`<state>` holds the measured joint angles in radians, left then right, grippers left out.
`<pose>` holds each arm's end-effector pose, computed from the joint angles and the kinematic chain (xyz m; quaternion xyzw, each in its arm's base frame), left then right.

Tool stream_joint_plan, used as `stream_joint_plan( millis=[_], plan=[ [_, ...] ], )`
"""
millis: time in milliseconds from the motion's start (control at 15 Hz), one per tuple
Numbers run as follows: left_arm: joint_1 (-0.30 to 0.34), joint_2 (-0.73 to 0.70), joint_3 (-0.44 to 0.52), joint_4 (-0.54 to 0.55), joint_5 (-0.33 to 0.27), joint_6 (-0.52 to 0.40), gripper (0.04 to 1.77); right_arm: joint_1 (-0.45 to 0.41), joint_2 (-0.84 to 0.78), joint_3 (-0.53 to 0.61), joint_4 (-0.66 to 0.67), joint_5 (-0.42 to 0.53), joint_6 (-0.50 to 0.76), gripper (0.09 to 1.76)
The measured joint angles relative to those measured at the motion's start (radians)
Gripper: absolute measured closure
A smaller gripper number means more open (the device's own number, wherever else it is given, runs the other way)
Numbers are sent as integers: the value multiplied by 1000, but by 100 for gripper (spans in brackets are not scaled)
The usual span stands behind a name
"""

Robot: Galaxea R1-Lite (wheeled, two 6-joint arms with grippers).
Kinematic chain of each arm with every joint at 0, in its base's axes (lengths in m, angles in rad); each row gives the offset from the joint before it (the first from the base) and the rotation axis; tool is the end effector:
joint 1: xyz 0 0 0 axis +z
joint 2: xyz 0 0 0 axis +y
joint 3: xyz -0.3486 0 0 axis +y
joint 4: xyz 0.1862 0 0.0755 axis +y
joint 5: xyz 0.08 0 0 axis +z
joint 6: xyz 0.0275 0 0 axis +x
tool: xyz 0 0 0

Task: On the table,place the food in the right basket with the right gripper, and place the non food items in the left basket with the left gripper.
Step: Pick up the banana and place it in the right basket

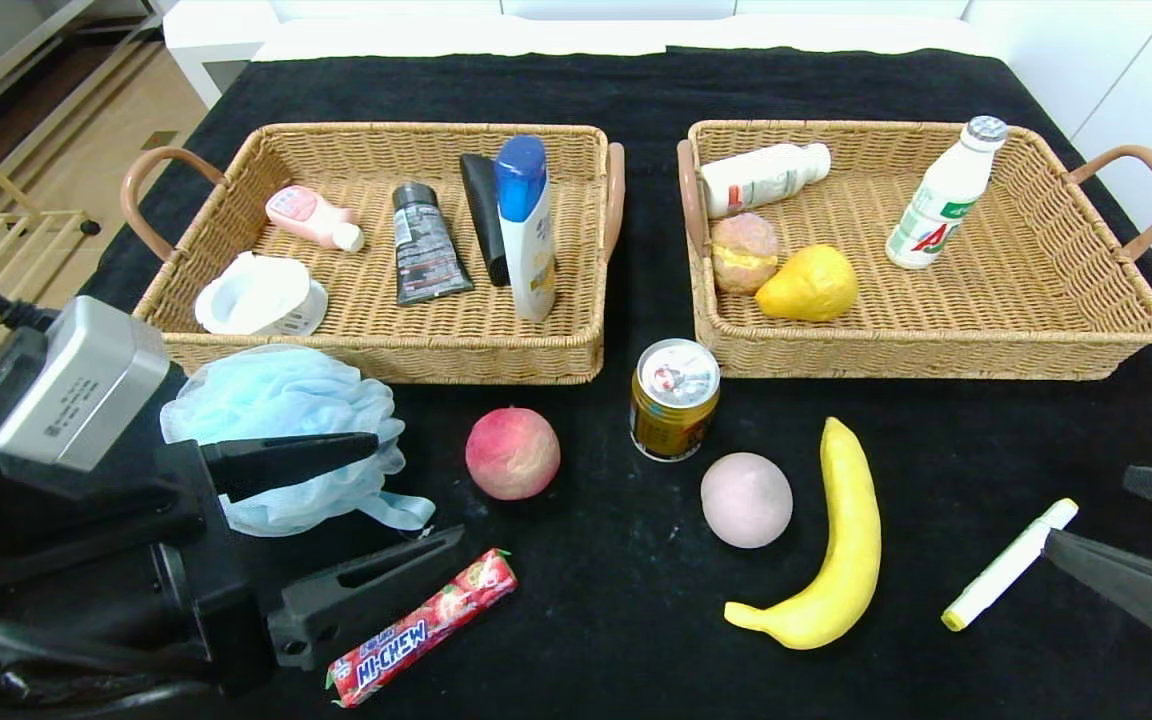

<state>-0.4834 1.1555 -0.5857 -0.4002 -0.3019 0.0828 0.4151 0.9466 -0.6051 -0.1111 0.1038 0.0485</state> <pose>0.1393 -0.0823 0.2642 0.0458 0.0685 -0.3844 0.9195 0.0917 0.0435 0.2671 0.0055 0.1197 0.2520 0.9603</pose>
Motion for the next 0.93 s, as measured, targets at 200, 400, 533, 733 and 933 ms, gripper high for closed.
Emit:
stream_joint_plan(
  millis=[200,400,533,733,933],
  plan=[
    [0,-23,5,3,0,0,9,-3,22,-89,144,-53,14,14],
    [1,-33,5,5,4,-3,9,33,94,-225,323,-112,111,14],
    [2,-33,3,6,5,-5,9,78,162,-325,428,-152,213,14],
    [3,-33,-1,6,7,-6,9,144,277,-457,526,-240,321,14],
    [3,-35,-3,7,9,-6,9,205,384,-558,616,-360,370,14]
  ],
)
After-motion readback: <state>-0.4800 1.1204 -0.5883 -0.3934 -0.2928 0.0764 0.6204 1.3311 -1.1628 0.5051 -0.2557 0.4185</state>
